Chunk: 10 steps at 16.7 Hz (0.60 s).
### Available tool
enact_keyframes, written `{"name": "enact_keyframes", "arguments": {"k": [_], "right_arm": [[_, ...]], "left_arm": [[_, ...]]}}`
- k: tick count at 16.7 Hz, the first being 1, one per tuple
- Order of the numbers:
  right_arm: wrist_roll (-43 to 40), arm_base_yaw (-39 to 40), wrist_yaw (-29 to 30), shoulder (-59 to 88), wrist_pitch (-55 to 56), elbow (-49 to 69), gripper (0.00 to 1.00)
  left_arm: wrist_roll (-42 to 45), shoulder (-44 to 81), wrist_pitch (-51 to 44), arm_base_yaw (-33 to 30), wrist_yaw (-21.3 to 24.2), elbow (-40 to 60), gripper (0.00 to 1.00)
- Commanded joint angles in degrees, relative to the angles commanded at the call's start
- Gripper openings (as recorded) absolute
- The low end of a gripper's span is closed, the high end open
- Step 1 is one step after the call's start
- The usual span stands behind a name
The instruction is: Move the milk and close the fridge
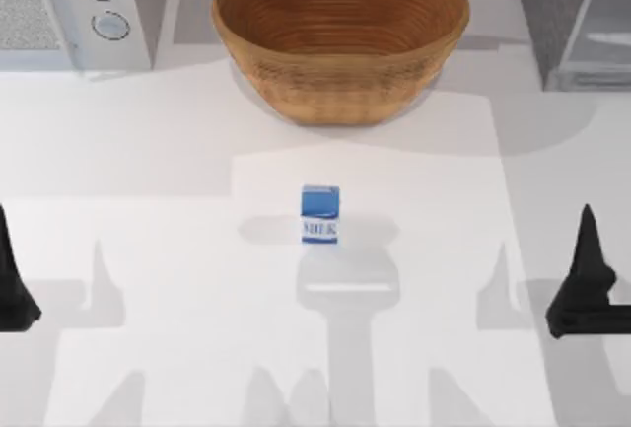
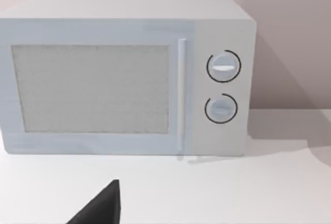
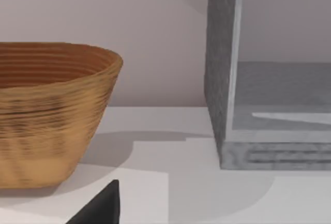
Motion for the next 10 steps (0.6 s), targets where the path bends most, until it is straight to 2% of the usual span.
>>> {"name": "enact_keyframes", "arguments": {"k": [5,10], "right_arm": [[0.2,0.4,1.0,3.5,2.1,2.4,1.0],[0.5,3.0,4.7,21.2,10.6,12.7,1.0]], "left_arm": [[0.0,0.0,0.0,0.0,0.0,0.0,1.0],[0.0,0.0,0.0,0.0,0.0,0.0,1.0]]}}
